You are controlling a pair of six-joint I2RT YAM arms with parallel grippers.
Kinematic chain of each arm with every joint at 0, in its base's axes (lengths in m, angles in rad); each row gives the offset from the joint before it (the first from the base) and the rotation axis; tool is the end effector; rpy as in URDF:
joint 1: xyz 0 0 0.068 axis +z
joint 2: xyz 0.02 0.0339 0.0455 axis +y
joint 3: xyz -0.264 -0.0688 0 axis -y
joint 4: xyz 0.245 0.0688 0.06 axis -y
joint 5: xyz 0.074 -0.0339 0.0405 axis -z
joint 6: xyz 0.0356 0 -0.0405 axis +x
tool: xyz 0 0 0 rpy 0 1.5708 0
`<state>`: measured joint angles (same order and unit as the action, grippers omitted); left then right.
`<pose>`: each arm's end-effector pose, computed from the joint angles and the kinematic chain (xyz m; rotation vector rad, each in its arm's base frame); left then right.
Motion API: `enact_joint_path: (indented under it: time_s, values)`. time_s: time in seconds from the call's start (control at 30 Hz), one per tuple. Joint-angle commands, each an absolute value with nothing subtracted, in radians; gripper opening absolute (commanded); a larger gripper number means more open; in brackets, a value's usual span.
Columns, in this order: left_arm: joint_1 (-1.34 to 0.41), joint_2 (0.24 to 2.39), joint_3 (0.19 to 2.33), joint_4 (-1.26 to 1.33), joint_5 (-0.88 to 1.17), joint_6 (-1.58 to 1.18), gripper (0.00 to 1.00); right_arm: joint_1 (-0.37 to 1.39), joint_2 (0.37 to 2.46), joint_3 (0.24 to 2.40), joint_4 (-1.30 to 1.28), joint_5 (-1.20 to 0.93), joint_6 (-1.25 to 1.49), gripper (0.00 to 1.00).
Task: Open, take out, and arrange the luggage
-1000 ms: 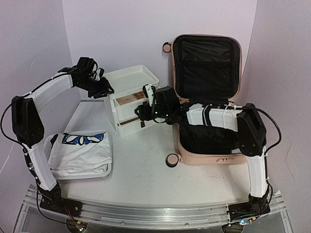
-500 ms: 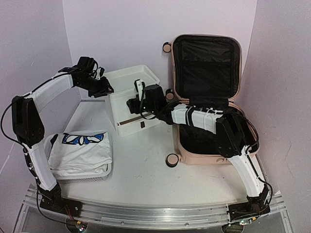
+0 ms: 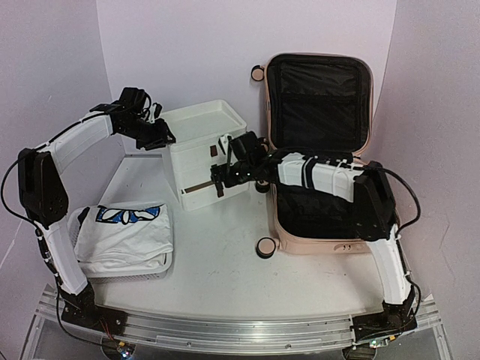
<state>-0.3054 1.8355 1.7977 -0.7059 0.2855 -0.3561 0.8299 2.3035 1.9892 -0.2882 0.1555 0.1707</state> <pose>0.3935 -0.1346 0.3458 0.0892 2.3692 -0.6589 0.3672 0.3933 0.2292 -0.6244 2.1026 0.4030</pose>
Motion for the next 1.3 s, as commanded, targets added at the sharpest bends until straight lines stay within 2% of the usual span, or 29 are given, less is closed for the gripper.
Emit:
enact_joint_path:
  time_s: [0.0, 0.17, 0.4, 0.67, 0.83, 1.0, 1.2, 1.27]
  values:
    - [-0.341, 1.835, 1.788, -0.786, 0.372, -0.286, 0.37, 0.821, 2.108, 1.866, -0.346, 0.164, 0.182, 0.98]
    - [-0.341, 1.833, 1.793, -0.799, 0.383, -0.303, 0.37, 0.740, 2.134, 1.840, -0.282, -0.004, 0.325, 0.97]
    - [-0.341, 1.827, 1.758, -0.803, 0.401, -0.287, 0.37, 0.715, 2.244, 1.890, -0.098, -0.138, 0.264, 0.88]
    - [-0.342, 1.832, 1.732, -0.801, 0.430, -0.268, 0.37, 0.718, 2.357, 1.886, 0.188, -0.120, 0.286, 0.81]
    - [-0.342, 1.823, 1.722, -0.801, 0.450, -0.263, 0.37, 0.734, 2.422, 1.935, 0.225, -0.087, 0.271, 0.77]
    - [-0.342, 1.825, 1.715, -0.797, 0.456, -0.262, 0.37, 0.761, 2.438, 1.914, 0.302, 0.042, 0.258, 0.70]
    - [-0.341, 1.826, 1.706, -0.796, 0.451, -0.261, 0.37, 0.779, 2.455, 1.922, 0.343, 0.104, 0.257, 0.54]
    - [-0.342, 1.821, 1.707, -0.795, 0.462, -0.264, 0.37, 0.781, 2.468, 1.938, 0.345, 0.090, 0.265, 0.45]
